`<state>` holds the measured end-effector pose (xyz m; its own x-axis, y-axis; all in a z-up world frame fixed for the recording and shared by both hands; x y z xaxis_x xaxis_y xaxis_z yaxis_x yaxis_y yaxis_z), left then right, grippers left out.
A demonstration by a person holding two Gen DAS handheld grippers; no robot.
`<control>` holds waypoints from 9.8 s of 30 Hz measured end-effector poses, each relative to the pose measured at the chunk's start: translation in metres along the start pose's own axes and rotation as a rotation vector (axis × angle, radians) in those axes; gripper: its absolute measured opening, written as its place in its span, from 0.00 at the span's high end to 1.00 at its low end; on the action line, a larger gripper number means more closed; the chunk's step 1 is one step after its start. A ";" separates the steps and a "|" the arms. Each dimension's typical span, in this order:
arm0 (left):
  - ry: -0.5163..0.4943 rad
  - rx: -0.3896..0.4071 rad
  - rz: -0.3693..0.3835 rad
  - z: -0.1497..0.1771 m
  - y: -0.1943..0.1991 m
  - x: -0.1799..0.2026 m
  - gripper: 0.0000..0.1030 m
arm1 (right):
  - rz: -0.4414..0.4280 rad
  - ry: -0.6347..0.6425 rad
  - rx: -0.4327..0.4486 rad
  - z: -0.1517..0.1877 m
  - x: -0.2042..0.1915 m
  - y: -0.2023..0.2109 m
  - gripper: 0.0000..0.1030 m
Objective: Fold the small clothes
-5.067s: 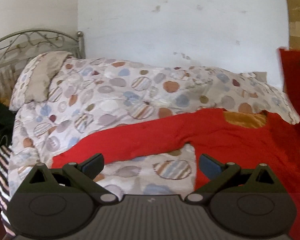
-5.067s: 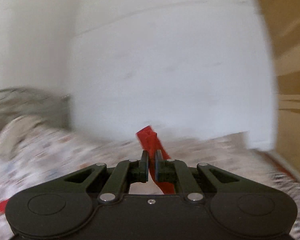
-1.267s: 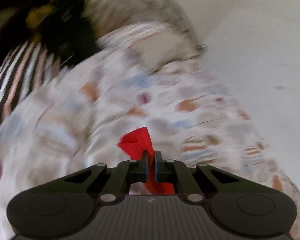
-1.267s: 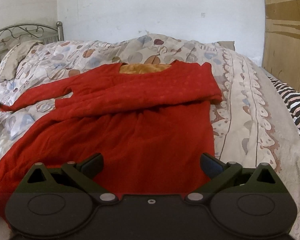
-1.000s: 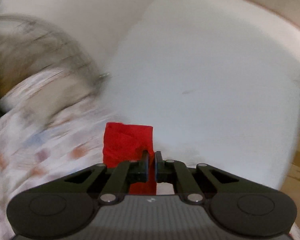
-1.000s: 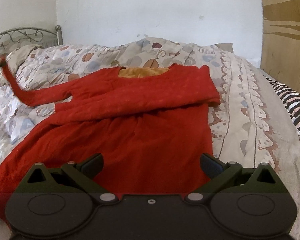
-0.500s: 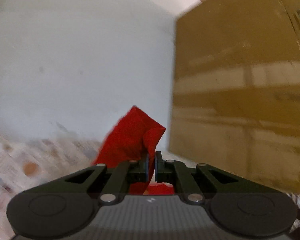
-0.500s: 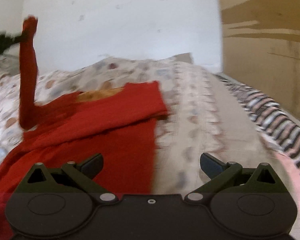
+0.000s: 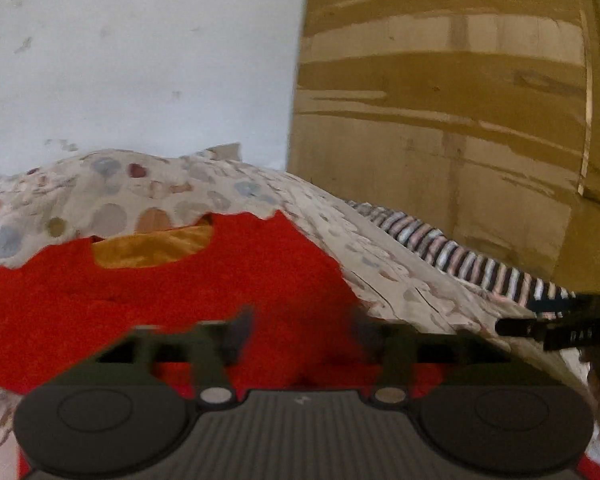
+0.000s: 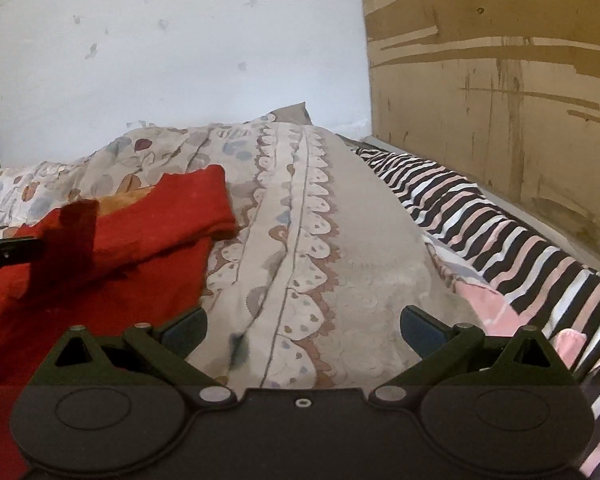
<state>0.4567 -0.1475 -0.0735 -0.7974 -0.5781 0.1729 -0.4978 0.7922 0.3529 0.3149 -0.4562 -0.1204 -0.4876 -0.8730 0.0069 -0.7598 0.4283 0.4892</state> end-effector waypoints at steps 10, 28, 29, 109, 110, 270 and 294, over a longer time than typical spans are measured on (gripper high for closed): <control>0.035 -0.057 -0.257 -0.010 0.064 -0.041 0.01 | -0.130 0.003 0.013 -0.016 -0.037 -0.006 0.01; -0.227 -0.244 -0.735 0.047 0.055 -0.175 0.05 | -0.345 0.071 -0.120 -0.031 -0.162 -0.055 0.14; -0.253 -0.246 -0.722 0.049 0.049 -0.174 0.09 | -0.342 0.068 -0.124 -0.027 -0.164 -0.059 0.17; 0.528 -0.233 -0.428 0.097 0.193 -0.048 0.98 | -0.129 0.080 -0.164 0.042 0.025 0.087 1.00; 0.539 -0.228 -0.426 0.098 0.192 -0.048 0.97 | -0.127 0.082 -0.166 0.045 0.027 0.087 1.00; -0.041 -0.222 -0.352 -0.095 0.182 0.004 0.95 | -0.337 0.410 0.247 -0.119 -0.064 0.134 0.91; 0.303 -0.446 -0.172 -0.039 0.073 -0.181 0.57 | -0.391 0.259 -0.189 -0.079 -0.135 -0.111 0.87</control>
<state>0.5784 0.0073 -0.0437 -0.5512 -0.7738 0.3121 -0.3670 0.5608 0.7422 0.4992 -0.4049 -0.1070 -0.0414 -0.9991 -0.0042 -0.7616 0.0288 0.6475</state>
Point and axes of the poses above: each gripper's, at about its wrist camera, not at the fingertips, and y roughly against the way its jaws point, x to its right, z to its underside, the point moved 4 cm from there along -y, roughly the way its jaws point, and after that the axes turned 12 degrees about z, right-handed, at the moved point
